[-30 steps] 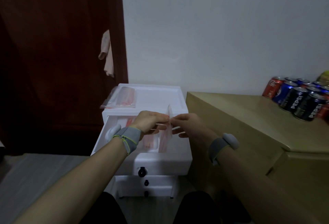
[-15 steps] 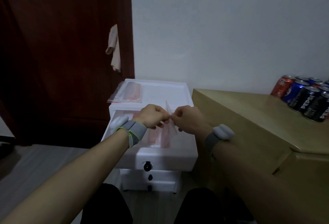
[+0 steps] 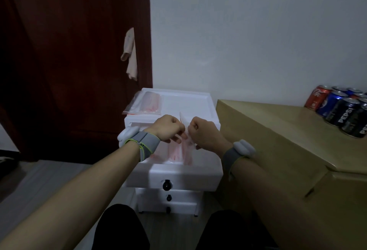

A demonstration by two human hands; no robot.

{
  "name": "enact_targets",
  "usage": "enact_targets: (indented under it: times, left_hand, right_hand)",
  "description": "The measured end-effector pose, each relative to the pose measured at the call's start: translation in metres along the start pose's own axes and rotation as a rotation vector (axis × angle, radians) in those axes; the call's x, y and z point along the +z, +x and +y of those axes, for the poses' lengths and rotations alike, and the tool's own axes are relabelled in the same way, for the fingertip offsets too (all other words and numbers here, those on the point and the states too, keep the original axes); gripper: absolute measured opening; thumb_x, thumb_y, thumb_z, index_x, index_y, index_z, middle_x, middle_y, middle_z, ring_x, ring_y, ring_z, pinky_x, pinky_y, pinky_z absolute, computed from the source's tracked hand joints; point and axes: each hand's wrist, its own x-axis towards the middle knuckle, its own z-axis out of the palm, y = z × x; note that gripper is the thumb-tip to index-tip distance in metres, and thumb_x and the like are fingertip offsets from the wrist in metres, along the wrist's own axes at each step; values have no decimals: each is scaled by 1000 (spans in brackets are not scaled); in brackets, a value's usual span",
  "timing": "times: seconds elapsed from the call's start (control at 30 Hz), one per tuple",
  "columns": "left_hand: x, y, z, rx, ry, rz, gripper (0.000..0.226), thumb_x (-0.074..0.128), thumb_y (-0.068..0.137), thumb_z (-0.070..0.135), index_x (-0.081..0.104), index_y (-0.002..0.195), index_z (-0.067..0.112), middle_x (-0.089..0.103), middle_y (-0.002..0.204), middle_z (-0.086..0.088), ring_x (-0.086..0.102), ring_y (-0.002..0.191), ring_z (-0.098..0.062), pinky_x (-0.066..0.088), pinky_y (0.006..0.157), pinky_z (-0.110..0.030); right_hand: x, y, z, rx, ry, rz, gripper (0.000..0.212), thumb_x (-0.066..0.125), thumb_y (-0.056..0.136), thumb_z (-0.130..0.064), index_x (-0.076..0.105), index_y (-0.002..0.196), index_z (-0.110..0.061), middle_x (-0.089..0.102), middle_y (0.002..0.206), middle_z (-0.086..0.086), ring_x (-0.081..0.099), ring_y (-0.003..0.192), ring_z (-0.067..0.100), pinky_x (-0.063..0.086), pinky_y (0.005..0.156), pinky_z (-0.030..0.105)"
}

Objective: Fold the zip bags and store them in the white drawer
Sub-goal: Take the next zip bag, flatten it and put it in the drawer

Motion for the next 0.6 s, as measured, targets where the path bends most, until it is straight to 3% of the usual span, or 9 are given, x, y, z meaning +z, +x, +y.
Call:
enact_targets:
  times: [0.1,0.27,0.43,0.53,0.6]
  left_hand:
    - [1,0,-3,-6,-104,-2,8,51,91,14,57,87,13,76,84,-4,73,80,-20,47,68,-27]
    - [1,1,-13,-19,-207,-45,13,52,92,14,56,81,18,77,92,-8,75,87,-17,46,75,-29]
    - [-4,-1,-18,14,-191,3,6,47,93,16,49,87,16,78,89,-4,74,81,-21,42,65,-27]
    - [-15,-3,-27,38,-51,120,13,50,90,24,52,81,17,77,79,-1,70,67,-20,41,59,-27]
    - [-20,-3,-27,26,-32,101,14,51,90,26,54,80,17,77,80,-2,69,65,-20,42,60,-27]
  right_hand:
    - [4,4,2,-10,-4,31,20,40,97,-14,47,80,-7,59,80,16,58,69,29,58,68,44]
    - [10,6,5,4,-8,48,23,41,96,-13,43,73,-11,53,74,6,47,69,22,39,64,31]
    - [1,6,22,149,263,114,19,39,97,-17,49,83,-9,66,89,13,73,66,22,57,64,42]
    - [-6,7,35,222,305,120,18,39,96,-20,48,84,-10,65,91,13,73,63,20,54,60,39]
    - [-6,8,35,253,327,104,18,39,96,-20,47,84,-10,66,92,14,72,64,21,55,60,39]
